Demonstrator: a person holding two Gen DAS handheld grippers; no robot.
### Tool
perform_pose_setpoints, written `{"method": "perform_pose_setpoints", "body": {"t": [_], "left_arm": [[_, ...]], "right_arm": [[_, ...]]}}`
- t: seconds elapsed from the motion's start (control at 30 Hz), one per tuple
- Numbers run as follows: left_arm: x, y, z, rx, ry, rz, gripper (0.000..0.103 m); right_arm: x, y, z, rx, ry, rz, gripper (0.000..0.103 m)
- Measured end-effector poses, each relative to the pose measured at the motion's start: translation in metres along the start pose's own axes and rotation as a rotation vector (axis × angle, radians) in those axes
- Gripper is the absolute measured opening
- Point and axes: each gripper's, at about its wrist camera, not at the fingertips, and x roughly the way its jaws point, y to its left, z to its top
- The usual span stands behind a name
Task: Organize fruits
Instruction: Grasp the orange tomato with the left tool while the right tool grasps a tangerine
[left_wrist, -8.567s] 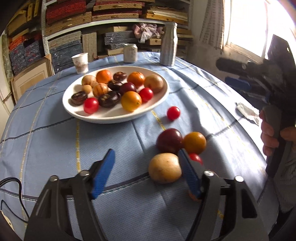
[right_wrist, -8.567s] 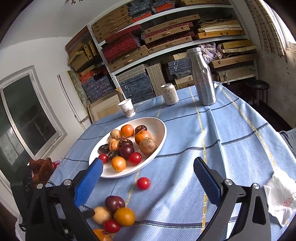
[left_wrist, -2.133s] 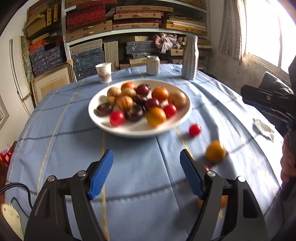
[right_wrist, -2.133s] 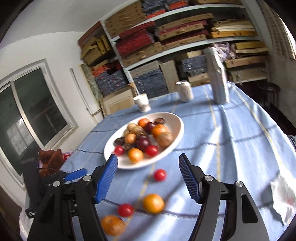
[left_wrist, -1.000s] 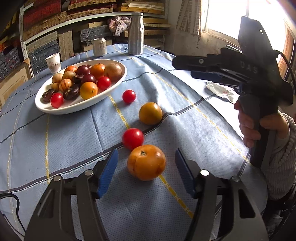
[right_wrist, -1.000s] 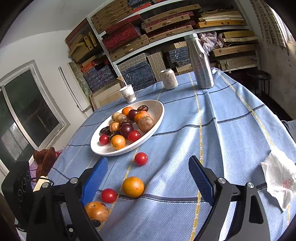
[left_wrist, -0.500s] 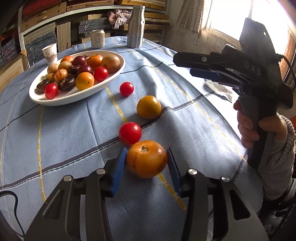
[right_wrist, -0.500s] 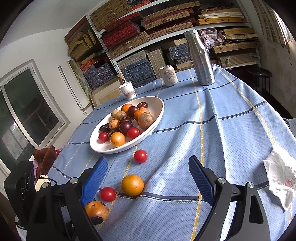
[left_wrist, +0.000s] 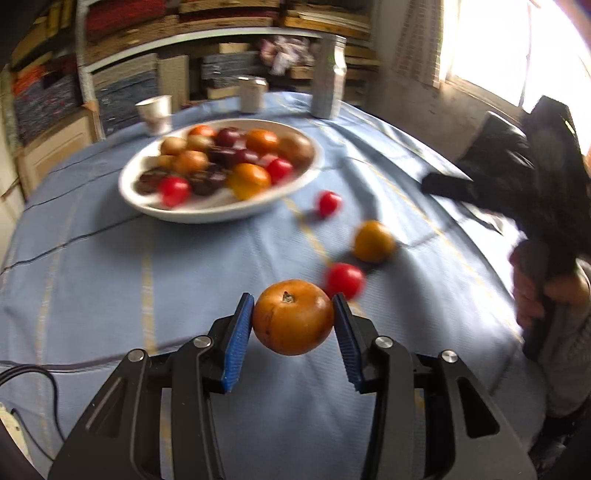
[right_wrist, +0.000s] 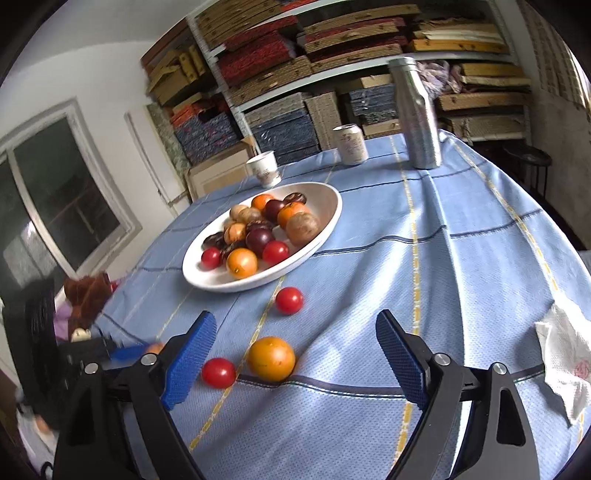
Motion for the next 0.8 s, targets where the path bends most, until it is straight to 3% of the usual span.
{"method": "perform_pose_setpoints", "body": {"t": [0.17,0.23,0.4,0.8], "left_arm": [[0.003,0.034,0.000,-0.086,-0.014,0.071,0.043],[0.005,0.040,-0.001,-0.110,-0.006,0.060,0.043],[0.004,0.041,-0.003,-0.117,-0.010,0.061,0.043],[0.014,0.046,-0.004,-0.148,0.026,0.038,0.043]], "right_arm": [[0.013,0.026,-0.010,-0.155,0.032,-0.067,0.068],[0.020,0.034,-0.014,-0.199,0.062,-0.085,0.053],[0.031,0.039,-0.018,-0.227,0.110,-0.107,0.041],[0.036,0.057,-0.026,-0.315,0.133,-0.105,0.039]]}}
